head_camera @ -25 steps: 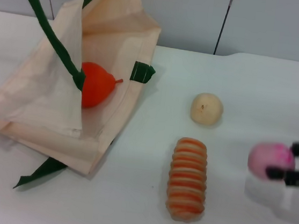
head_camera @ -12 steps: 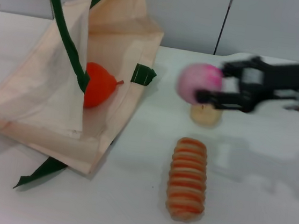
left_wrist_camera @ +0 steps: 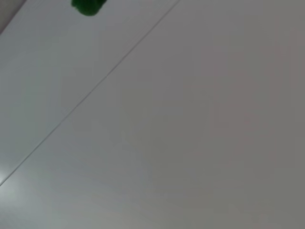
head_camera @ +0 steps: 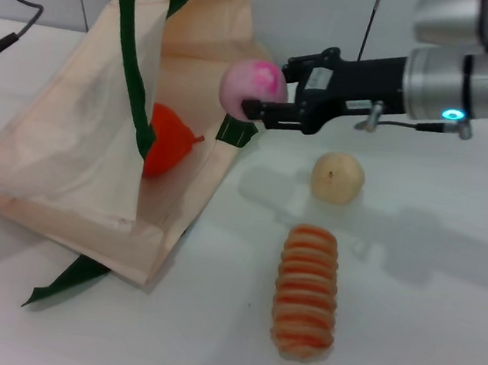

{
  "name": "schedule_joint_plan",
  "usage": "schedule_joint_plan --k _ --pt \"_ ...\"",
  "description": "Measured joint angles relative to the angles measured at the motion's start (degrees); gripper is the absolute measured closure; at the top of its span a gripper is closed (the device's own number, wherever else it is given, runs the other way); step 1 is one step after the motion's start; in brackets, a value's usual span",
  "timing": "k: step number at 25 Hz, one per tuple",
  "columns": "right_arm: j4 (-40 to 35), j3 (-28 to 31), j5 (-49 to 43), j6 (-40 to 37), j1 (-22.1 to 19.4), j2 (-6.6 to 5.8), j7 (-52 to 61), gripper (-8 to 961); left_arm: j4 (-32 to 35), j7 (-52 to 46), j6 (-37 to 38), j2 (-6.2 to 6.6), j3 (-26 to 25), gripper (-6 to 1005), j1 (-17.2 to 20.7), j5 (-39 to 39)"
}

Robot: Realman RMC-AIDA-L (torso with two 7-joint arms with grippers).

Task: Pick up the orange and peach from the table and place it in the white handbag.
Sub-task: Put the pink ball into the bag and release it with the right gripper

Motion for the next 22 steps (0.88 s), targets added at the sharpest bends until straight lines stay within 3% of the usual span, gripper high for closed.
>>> schedule_joint_plan --k 7,22 --pt "6.39 -0.44 -0.27 12.41 2.36 0.04 -1.01 406 -0.92 0.01 -1.39 -0.66 0.00 876 -1.68 1.24" --pt "13.49 0.35 0.04 24.87 6.05 0.41 -6.03 409 -1.06 -0.29 -1.75 -2.61 0.01 868 -5.70 4.48"
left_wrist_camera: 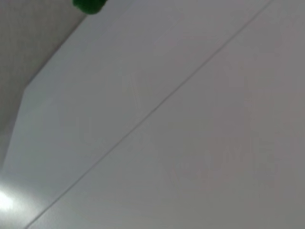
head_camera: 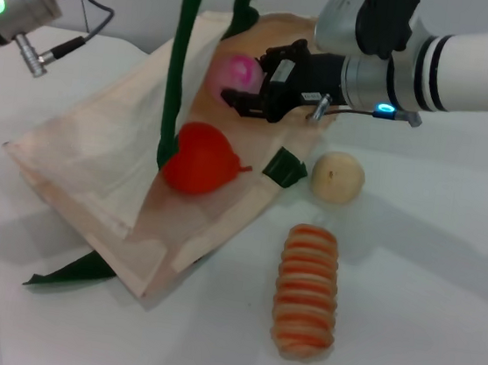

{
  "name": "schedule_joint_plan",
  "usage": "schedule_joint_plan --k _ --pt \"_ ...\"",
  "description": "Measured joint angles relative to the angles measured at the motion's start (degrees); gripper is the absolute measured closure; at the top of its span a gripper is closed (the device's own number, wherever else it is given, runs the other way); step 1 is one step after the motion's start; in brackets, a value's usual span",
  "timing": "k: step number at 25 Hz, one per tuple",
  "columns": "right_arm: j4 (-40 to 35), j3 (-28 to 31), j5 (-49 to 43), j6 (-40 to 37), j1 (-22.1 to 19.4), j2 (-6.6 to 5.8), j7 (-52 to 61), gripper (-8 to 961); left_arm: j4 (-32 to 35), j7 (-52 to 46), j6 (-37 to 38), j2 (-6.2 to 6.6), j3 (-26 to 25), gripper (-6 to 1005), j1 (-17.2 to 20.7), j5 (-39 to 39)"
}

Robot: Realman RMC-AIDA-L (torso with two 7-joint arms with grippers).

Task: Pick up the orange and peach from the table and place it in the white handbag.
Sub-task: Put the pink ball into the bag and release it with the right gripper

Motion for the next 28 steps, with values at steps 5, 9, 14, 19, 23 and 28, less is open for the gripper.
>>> schedule_joint_plan --k 5,9,14,19,23,28 --pt "1.36 0.93 0.01 4.94 1.06 0.06 -0.04 409 -0.02 -0.01 0.07 -0.34 -0.01 862 -1.35 1.17" --pt "2.99 1.06 0.01 12.20 1.59 0.13 -0.05 409 -1.23 0.30 0.66 -0.40 -0.01 858 -2.38 2.18" --pt "2.97 1.22 0.01 13.73 1.29 0.16 -0.05 410 -1.36 0.53 0.85 -0.40 -0.01 853 -2.30 2.55" --pt "2.96 1.28 -0.15 13.59 1.20 0.06 -0.43 410 -1.39 1.45 1.40 -0.38 -0.11 848 -1.27 2.30" --pt "3.62 1.14 -0.28 12.62 0.73 -0.01 -0.45 410 -1.39 1.81 1.71 -0.39 -0.64 844 0.49 1.95" --pt "3.29 0.80 -0.29 8.13 -0.62 -0.28 -0.07 410 -1.10 1.81 1.75 -0.11 -0.79 838 2.95 0.16"
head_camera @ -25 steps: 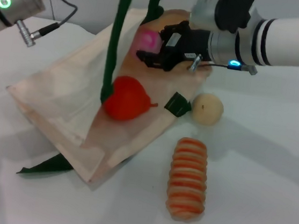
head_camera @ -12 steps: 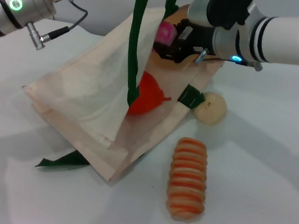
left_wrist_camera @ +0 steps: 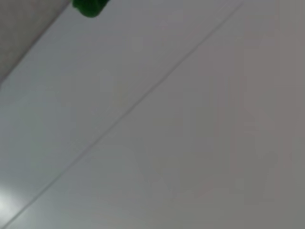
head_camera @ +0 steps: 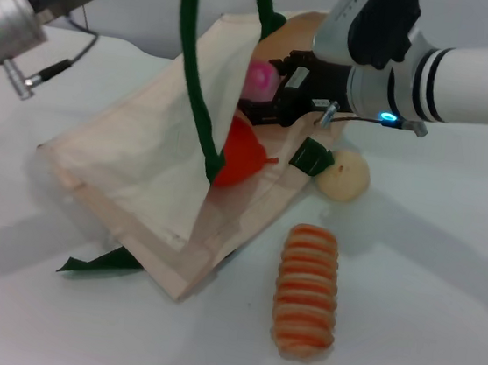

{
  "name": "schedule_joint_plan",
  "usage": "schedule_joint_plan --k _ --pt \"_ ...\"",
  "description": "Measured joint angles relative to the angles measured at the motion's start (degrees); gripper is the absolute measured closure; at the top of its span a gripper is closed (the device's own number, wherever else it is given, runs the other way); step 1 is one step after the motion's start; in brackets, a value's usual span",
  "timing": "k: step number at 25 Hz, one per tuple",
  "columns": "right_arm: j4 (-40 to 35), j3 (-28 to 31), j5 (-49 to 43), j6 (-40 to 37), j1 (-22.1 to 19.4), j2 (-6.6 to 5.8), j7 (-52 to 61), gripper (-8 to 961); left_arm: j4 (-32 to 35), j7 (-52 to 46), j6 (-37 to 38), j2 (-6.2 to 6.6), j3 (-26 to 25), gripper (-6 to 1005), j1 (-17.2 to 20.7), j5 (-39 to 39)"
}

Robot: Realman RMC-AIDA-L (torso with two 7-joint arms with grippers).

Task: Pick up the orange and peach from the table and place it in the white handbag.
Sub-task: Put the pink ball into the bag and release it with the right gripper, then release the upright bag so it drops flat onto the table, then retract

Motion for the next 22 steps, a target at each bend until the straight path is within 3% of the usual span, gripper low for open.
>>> schedule_joint_plan --k 1,4,9,15,22 --pt "-0.06 0.06 0.07 -0.25 -0.19 -0.04 0.12 410 0.05 -0.06 -0.01 0.20 -0.01 837 0.45 -0.30" --pt "-0.36 0.10 0.10 -0.57 -0.86 -0.16 1.00 170 0.16 -0.36 -0.21 0.66 -0.01 834 1.37 -0.75" --pt "-5.99 0.18 0.28 -6.55 -4.58 -0.33 4.32 60 0.09 -0.45 -0.29 1.29 -0.01 829 2.18 -0.95" --pt "-19.00 0.54 2.42 -23.33 -11.85 -0.36 9.36 60 0.19 -0.40 0.31 1.33 -0.09 823 2.75 -1.19" --pt "-31.35 1.10 14.26 -35.82 -23.04 -0.41 10.58 60 0.11 2.42 2.82 1.29 -0.10 815 4.28 -2.33"
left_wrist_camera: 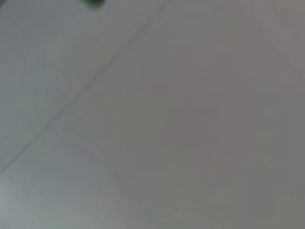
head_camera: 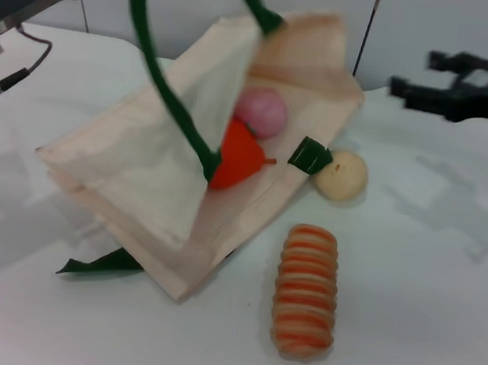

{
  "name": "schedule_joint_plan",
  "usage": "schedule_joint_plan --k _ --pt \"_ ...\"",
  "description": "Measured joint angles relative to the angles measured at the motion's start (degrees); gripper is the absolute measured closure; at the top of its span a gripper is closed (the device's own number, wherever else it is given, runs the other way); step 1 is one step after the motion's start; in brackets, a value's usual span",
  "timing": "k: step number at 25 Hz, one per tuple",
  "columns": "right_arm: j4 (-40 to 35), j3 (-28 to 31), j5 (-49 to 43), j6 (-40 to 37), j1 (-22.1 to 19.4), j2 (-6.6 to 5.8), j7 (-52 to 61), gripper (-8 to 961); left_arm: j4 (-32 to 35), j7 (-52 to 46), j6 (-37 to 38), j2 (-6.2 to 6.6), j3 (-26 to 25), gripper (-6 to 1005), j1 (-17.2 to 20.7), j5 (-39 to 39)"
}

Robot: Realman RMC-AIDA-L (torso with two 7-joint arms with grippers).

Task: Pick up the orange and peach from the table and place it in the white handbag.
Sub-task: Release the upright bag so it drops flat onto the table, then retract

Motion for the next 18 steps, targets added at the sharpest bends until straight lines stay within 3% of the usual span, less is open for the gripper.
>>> schedule_joint_plan --k 2,6,8,14,18 --pt "-2.20 0.00 5.47 -2.33 -3.36 -0.06 -0.70 60 -0.19 1.53 1.37 -0.27 0.00 813 0.90 -1.25" --pt "-2.49 -0.01 11.76 -4.98 -5.81 -0.03 -3.71 60 -0.29 3.48 4.04 -0.70 0.00 809 2.26 -2.53" --pt "-2.23 -0.03 15.67 -6.66 -7.34 0.06 -6.08 60 -0.35 3.95 5.21 -0.81 0.01 563 2.58 -2.69" --pt "2.47 0.35 26.60 -9.29 -10.65 0.24 -15.36 60 -0.39 9.63 6.10 -1.66 0.01 433 3.09 -3.83" --pt "8.06 3.62 32.10 -9.38 -11.82 0.23 -24.36 60 -0.40 18.69 8.17 -3.40 0.00 346 3.94 -6.91"
